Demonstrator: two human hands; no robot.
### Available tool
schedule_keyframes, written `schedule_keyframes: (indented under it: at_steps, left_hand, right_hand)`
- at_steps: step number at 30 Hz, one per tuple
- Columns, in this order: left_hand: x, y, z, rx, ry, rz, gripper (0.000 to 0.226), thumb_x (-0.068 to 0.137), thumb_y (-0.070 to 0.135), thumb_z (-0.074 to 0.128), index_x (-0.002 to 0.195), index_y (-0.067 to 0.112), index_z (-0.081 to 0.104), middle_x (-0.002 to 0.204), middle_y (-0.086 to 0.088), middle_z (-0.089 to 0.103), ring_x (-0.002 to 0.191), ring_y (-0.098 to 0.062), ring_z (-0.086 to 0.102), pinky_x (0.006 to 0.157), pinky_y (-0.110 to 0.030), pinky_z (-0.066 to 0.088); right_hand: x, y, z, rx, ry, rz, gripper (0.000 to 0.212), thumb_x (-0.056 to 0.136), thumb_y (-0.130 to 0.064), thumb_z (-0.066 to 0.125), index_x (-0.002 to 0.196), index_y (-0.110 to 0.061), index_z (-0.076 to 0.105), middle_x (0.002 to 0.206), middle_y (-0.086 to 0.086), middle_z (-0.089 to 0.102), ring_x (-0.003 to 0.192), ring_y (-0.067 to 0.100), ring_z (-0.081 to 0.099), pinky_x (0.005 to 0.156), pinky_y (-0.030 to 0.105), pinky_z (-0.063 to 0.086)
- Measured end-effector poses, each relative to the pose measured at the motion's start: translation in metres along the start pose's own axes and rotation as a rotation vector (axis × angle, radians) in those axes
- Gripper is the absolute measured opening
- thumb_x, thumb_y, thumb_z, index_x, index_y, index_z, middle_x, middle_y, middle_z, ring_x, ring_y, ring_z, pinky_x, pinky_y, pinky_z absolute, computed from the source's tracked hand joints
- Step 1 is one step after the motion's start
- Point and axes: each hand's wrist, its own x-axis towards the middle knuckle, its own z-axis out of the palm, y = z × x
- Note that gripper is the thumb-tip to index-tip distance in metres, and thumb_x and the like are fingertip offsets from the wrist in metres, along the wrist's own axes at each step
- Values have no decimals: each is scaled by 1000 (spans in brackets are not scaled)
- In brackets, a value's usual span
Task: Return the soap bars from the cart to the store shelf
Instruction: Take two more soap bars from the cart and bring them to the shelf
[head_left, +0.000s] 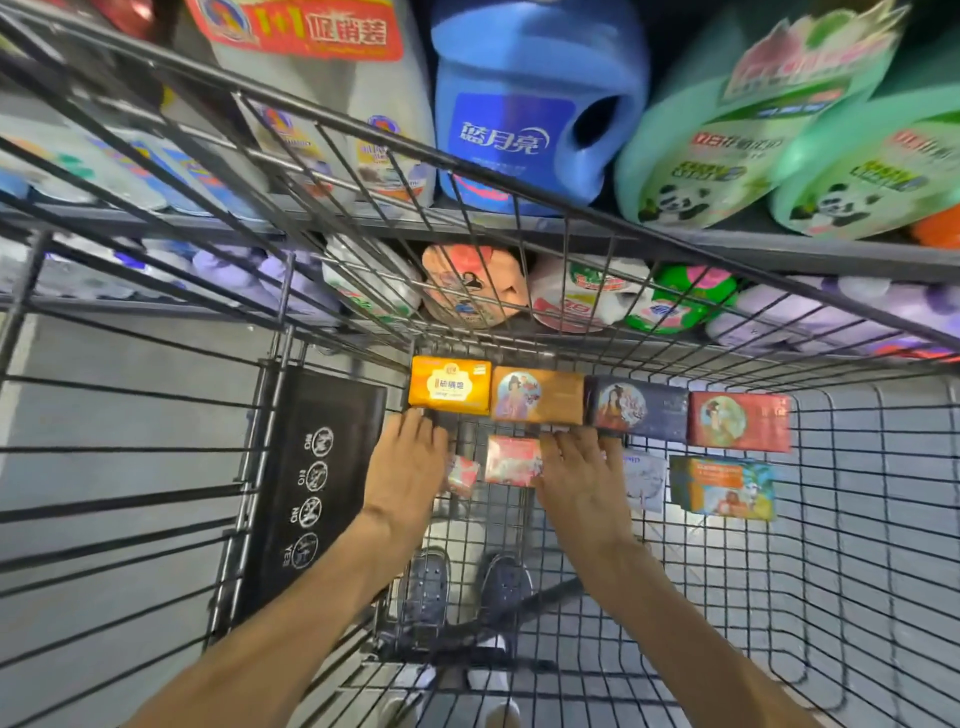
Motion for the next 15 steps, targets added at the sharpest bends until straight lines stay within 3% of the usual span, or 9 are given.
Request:
schedule_keyframes:
  at_steps: [4,10,15]
  left_hand:
    - [-3,-2,6,91,3,34,54,86,24,68,133,12,45,132,-8,48,126,-29,36,105,-41,28]
    - [-5,-3,0,-11,41,24,46,85,19,65,126,13,44,125,-6,51,119,-27,37,101,-41,31]
    - [-11,-6,-5,-117,84,11,46,81,12,64,122,15,43,122,-5,50,118,-27,37,99,-41,32]
  right_hand:
    - [3,-4,9,-28,-4,48,71,71,-25,83,132,-10,50,123,9,63,123,30,44,101,44,37]
    - [5,0,8,65,20,47,65,73,-24,80,129,-12,49,115,10,69,119,31,51,98,48,40]
    - [-3,-2,10,64,-30,61,78,60,-25,90,124,-14,48,112,8,69,121,31,51,99,49,37]
